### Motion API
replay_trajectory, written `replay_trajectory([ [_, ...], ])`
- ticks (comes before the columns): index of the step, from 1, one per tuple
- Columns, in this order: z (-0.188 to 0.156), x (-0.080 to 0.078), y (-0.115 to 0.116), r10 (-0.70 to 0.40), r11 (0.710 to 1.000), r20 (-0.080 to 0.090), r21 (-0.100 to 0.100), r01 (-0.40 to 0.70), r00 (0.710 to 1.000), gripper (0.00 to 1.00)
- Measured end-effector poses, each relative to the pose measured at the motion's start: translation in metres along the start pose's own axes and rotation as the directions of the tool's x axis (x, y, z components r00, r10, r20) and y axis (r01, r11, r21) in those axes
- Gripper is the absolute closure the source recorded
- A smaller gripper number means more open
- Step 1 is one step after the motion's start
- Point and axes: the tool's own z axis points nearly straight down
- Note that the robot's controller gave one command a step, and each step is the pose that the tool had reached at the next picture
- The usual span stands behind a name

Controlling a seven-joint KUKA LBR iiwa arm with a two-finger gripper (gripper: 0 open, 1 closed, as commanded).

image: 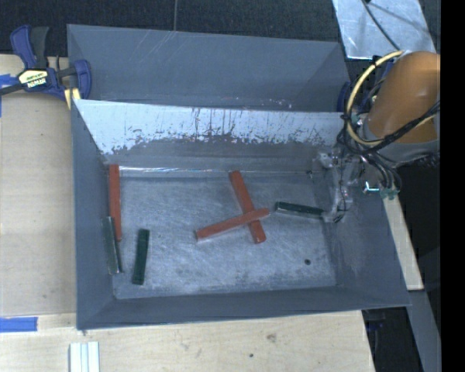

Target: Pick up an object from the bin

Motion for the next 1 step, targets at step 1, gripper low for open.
replay_trajectory([
  [1, 0.0649, 0.0070, 0.0174, 0.033, 0.999, 0.001, -0.001, -0.033, 0.999, 0.00],
])
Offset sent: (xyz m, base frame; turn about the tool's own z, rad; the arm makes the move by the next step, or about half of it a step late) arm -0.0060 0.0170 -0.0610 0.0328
